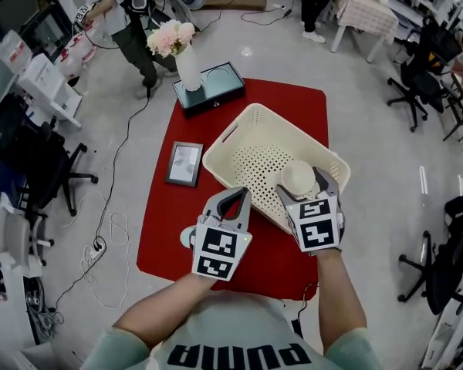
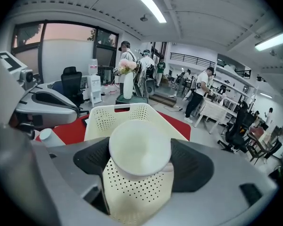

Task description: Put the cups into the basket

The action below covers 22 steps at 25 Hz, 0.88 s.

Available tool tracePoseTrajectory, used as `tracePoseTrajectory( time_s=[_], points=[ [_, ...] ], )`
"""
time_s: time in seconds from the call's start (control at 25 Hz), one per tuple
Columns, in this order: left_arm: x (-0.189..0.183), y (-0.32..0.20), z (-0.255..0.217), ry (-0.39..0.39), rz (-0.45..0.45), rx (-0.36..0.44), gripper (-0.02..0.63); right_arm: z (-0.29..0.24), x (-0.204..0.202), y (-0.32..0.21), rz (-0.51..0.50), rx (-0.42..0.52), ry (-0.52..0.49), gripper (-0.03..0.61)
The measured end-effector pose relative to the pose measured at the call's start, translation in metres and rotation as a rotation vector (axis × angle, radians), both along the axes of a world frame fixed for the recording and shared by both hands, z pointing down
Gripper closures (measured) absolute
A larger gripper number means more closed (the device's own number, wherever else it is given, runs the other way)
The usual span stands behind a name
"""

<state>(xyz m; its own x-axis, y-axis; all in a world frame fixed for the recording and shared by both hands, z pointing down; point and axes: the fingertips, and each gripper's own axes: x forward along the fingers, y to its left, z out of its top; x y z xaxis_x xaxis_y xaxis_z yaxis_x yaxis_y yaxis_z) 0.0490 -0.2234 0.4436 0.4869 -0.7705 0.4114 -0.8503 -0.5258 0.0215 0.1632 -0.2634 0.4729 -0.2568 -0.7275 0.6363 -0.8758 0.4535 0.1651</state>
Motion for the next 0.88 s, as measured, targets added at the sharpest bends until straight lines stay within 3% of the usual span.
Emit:
tracePoseTrajectory(
  time_s=[0.48, 0.88],
  points=[
    [0.01, -0.065, 0.009, 0.006, -0.046, -0.052, 0.611, 0.036, 0.009, -0.045, 0.07, -0.075, -0.023, 0.199],
    [0.011, -0.082, 0.018, 0.002, -0.06, -0.093, 0.611, 0.074, 0.019, -0.065, 0.132, -0.156, 0.002, 0.199]
  ],
)
